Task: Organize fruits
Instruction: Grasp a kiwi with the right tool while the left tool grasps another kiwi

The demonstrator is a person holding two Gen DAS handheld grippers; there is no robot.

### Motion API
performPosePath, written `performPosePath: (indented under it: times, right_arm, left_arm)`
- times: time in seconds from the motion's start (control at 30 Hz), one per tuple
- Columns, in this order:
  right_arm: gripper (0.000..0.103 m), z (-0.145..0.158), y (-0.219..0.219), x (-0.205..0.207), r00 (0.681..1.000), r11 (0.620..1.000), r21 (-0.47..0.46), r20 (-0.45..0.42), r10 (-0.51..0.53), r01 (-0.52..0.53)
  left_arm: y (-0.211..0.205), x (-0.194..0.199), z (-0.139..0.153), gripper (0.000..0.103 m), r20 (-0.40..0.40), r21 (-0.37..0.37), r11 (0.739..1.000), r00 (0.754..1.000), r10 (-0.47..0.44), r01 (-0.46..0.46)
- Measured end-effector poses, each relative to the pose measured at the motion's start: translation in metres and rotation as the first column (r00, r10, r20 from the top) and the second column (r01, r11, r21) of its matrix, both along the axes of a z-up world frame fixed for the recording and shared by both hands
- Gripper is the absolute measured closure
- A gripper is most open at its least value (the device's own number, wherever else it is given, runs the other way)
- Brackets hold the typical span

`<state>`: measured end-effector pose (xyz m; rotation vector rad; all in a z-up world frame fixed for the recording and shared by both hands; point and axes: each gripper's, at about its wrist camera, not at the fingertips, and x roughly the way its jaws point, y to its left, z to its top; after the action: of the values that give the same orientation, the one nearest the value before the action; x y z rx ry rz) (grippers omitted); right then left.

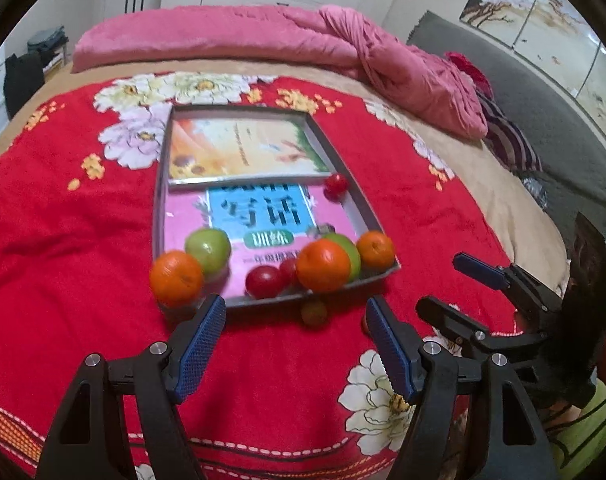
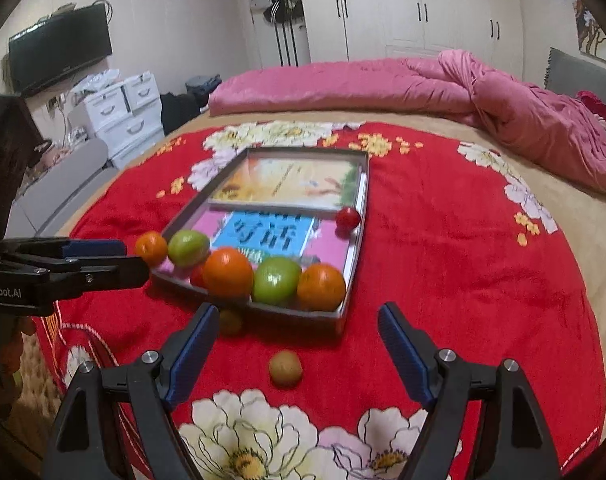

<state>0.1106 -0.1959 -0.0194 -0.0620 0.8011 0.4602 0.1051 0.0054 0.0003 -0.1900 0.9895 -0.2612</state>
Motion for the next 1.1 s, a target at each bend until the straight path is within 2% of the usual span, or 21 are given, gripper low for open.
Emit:
performPosePath:
  times: [0.17, 0.4, 0.47, 0.5, 0.6, 0.63, 0.7, 0.77, 1.03, 1.1]
  right_arm:
    - [0.022, -0.016, 0.004, -0.005, 0.999, 0.999, -0.026, -0.035, 0.024, -0.025]
    - [0.024, -0.046, 0.016, -0.008, 0.994, 0.995, -0.071, -0.082, 0.067, -0.072]
    - [0.036, -0.054, 0.019, -0.006, 0.993, 0.994, -0.078, -0.097, 0.072, -0.080]
    - [0.039, -0.057, 0.020, -0.004, 0.992, 0.994, -0.077, -0.102, 0.075, -0.083]
    - [0.051, -0.067, 0.024, 0.000, 0.990, 0.992, -0.089, -0.118, 0.083, -0.094]
    - [0.060, -0.069, 0.025, 0.001, 0.989, 0.991, -0.092, -0.120, 0.089, -0.101]
    - [0.066, -0.074, 0.029, 0.002, 0.987, 0.986, -0.118, -0.128, 0.099, -0.114]
    - [0.077, -0.075, 0.029, 0.002, 0.986, 0.986, -0.115, -0.125, 0.108, -0.122]
    - [0.077, -0.068, 0.024, 0.001, 0.985, 0.990, -0.073, -0.132, 0.109, -0.119]
    - [0.077, -0.065, 0.023, 0.001, 0.986, 0.991, -0.062, -0.130, 0.107, -0.116]
  left_arm:
    - [-0.011, 0.001, -0.017, 0.029, -0.042, -0.002, 1.000, 0.999, -0.024, 0.023]
    - [-0.018, 0.007, -0.042, 0.029, -0.095, 0.001, 1.000, 0.995, -0.012, 0.012]
    - [-0.020, 0.009, -0.047, 0.031, -0.107, 0.004, 1.000, 0.994, -0.011, 0.012]
    - [-0.021, 0.011, -0.051, 0.036, -0.113, 0.005, 1.000, 0.993, -0.010, 0.011]
    - [-0.024, 0.016, -0.060, 0.039, -0.126, 0.015, 1.000, 0.992, -0.004, 0.006]
    - [-0.024, 0.018, -0.062, 0.043, -0.129, 0.011, 1.000, 0.992, -0.003, 0.005]
    - [-0.026, 0.021, -0.067, 0.054, -0.132, 0.011, 1.000, 0.991, 0.000, 0.002]
    - [-0.028, 0.025, -0.070, 0.059, -0.137, 0.002, 1.000, 0.991, 0.003, -0.003]
    - [-0.040, 0.035, -0.085, 0.068, -0.146, -0.001, 1.000, 0.989, -0.007, 0.007]
    - [-0.041, 0.038, -0.086, 0.074, -0.141, 0.006, 1.000, 0.990, -0.003, 0.004]
